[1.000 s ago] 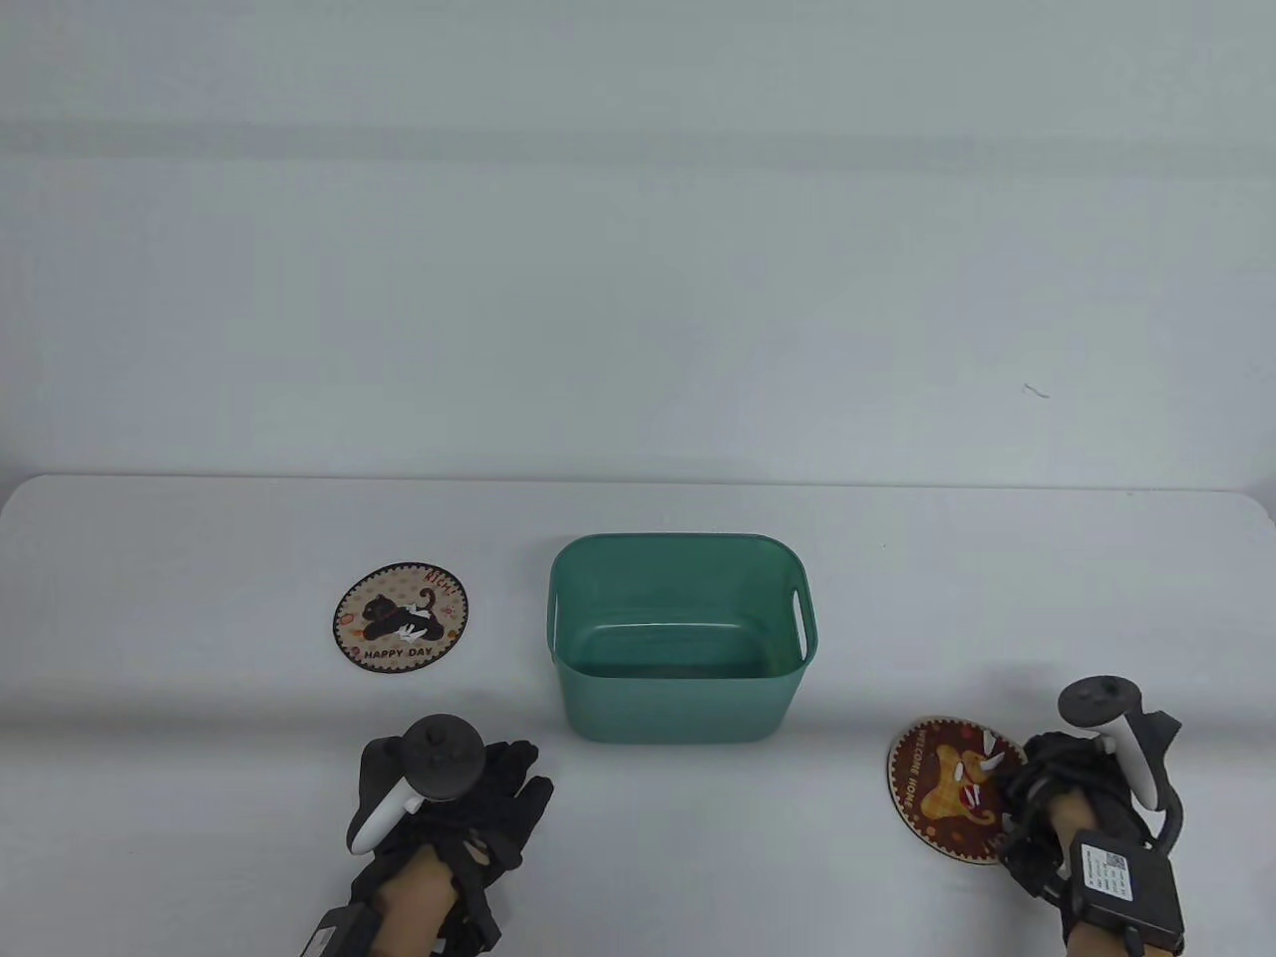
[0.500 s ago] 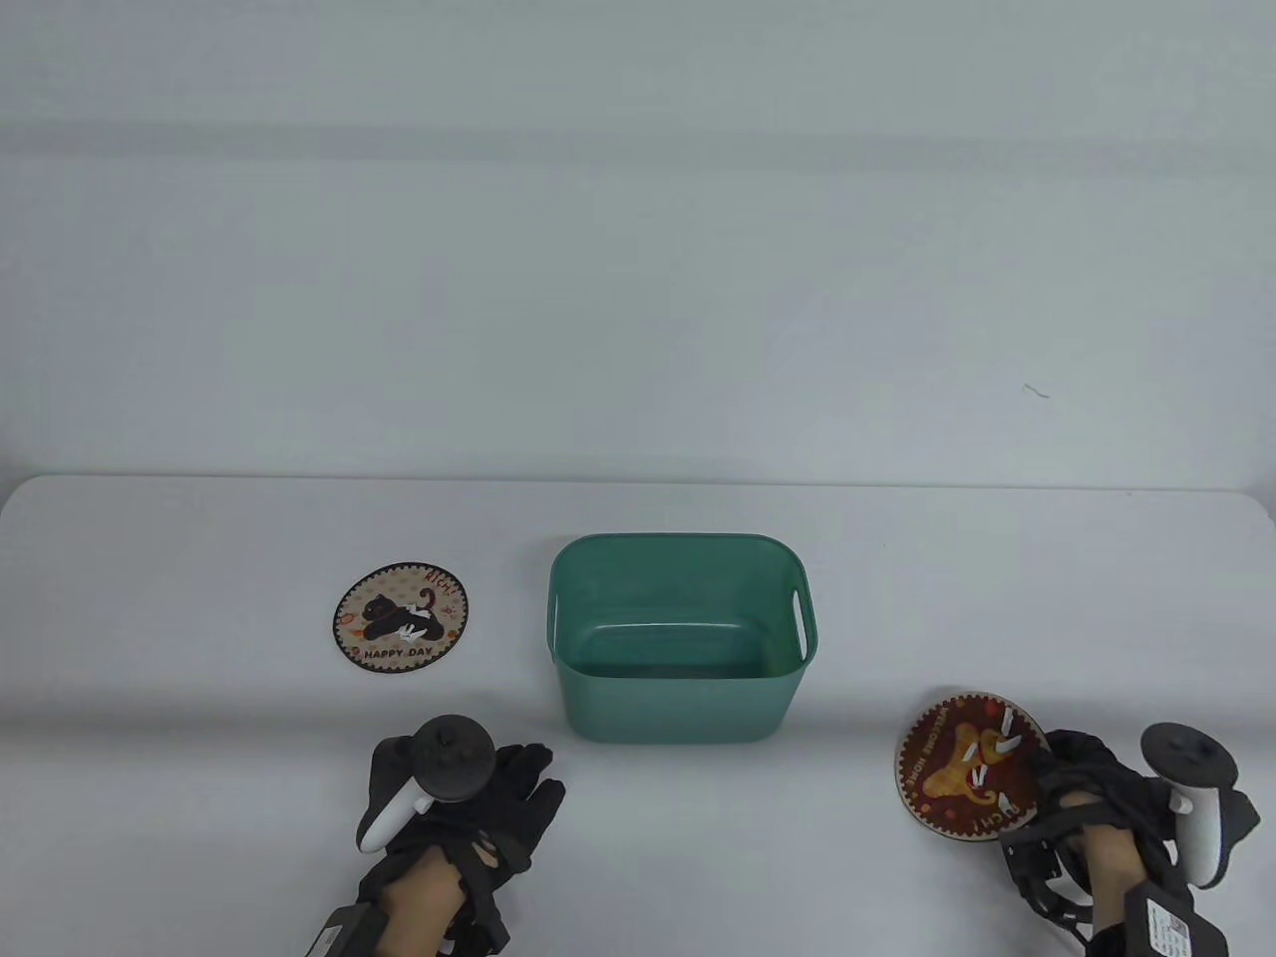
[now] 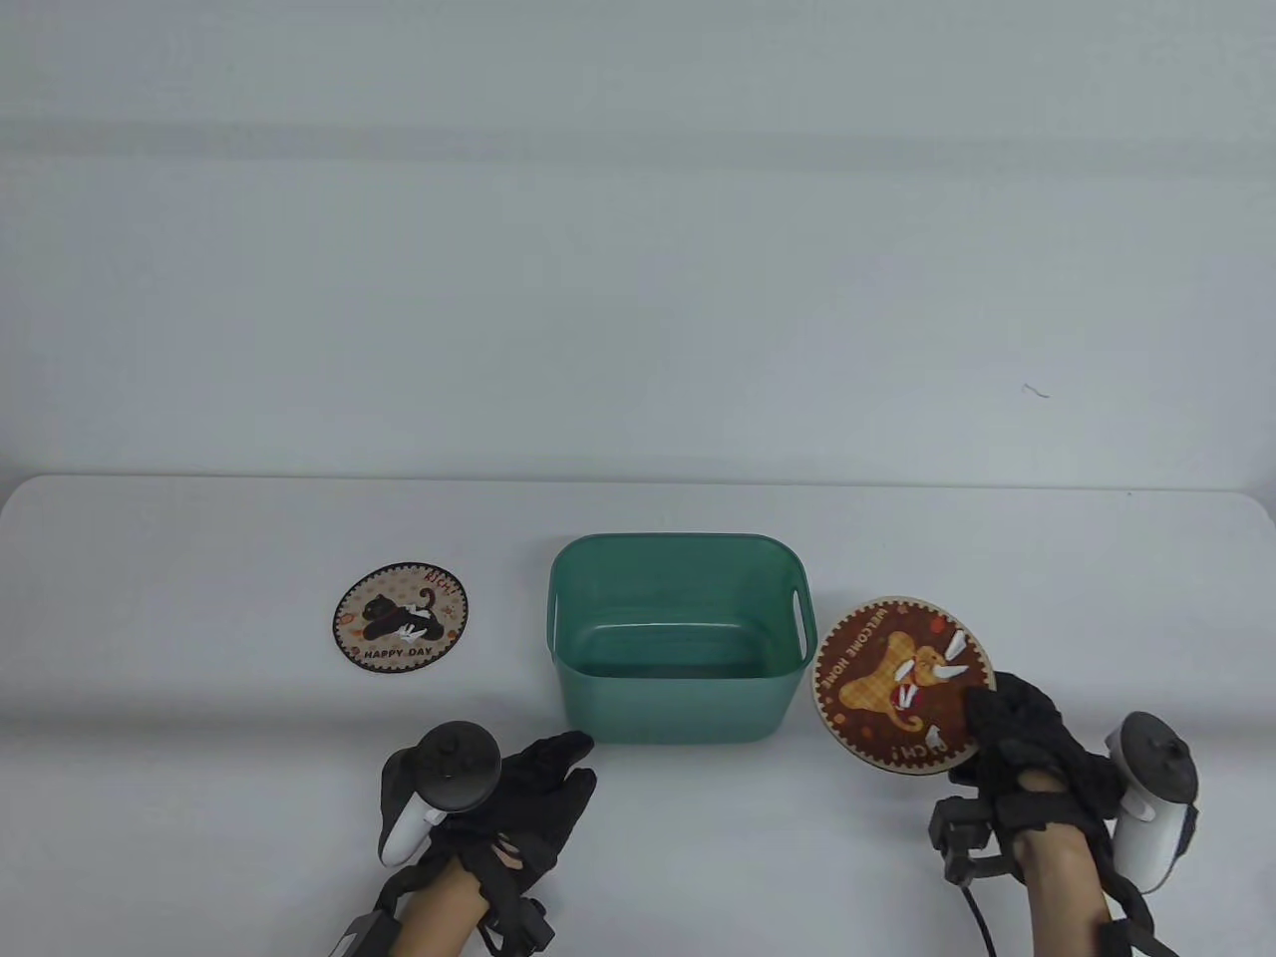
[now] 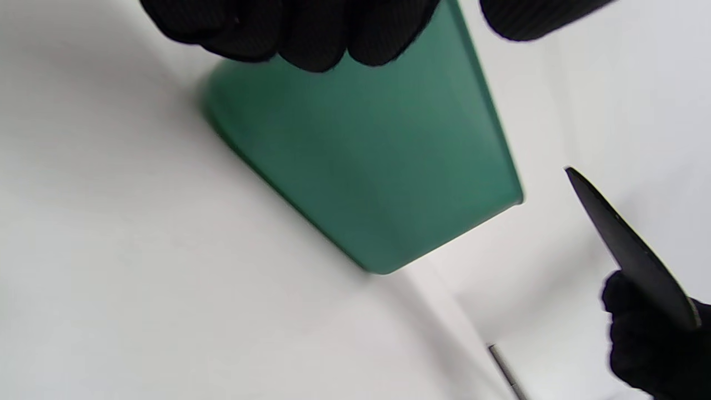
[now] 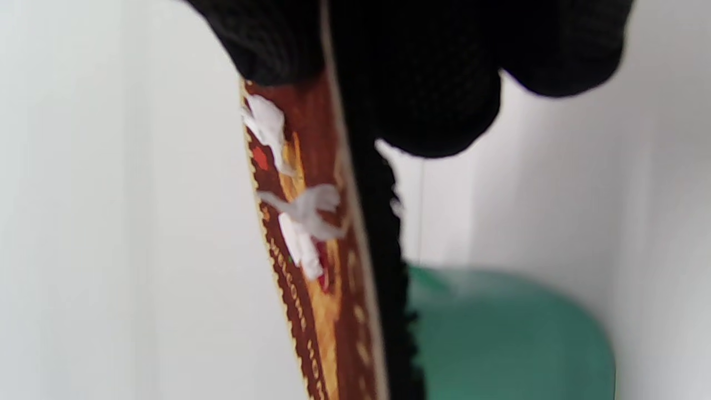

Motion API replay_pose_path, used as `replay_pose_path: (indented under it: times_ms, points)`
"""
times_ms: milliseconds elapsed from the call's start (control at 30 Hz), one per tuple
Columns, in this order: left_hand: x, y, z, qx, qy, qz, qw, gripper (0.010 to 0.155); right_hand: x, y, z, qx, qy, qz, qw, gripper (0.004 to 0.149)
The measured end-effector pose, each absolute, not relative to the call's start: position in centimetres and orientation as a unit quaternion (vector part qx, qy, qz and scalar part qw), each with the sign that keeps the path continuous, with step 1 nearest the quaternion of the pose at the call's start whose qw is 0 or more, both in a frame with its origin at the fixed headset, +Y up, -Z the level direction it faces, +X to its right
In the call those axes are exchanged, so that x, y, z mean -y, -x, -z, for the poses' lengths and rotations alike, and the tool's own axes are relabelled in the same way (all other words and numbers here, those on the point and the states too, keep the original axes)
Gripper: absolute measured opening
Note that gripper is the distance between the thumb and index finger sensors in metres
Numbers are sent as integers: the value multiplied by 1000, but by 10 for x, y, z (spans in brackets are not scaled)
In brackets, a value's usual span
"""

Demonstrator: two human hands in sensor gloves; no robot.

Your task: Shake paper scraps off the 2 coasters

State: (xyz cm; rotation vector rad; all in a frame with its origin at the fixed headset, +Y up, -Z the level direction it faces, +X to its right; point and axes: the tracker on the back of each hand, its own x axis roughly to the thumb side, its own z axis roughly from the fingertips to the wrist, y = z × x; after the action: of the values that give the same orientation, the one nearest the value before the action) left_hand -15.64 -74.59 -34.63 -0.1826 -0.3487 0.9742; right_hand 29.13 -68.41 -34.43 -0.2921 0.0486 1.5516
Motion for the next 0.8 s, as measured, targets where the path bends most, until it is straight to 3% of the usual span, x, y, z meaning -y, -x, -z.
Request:
replay_pose_path:
  times_ms: [233, 500, 800]
  points:
    - [747, 150, 341, 145, 65, -574, 803, 66, 694, -206, 355, -84, 55, -693, 714, 43]
    - [753, 149, 338, 81, 66, -671, 734, 71, 730, -169, 343, -120, 65, -689, 711, 42]
    - [755, 146, 338, 54, 78, -624, 776, 56, 743, -153, 340, -173, 40, -703, 688, 45]
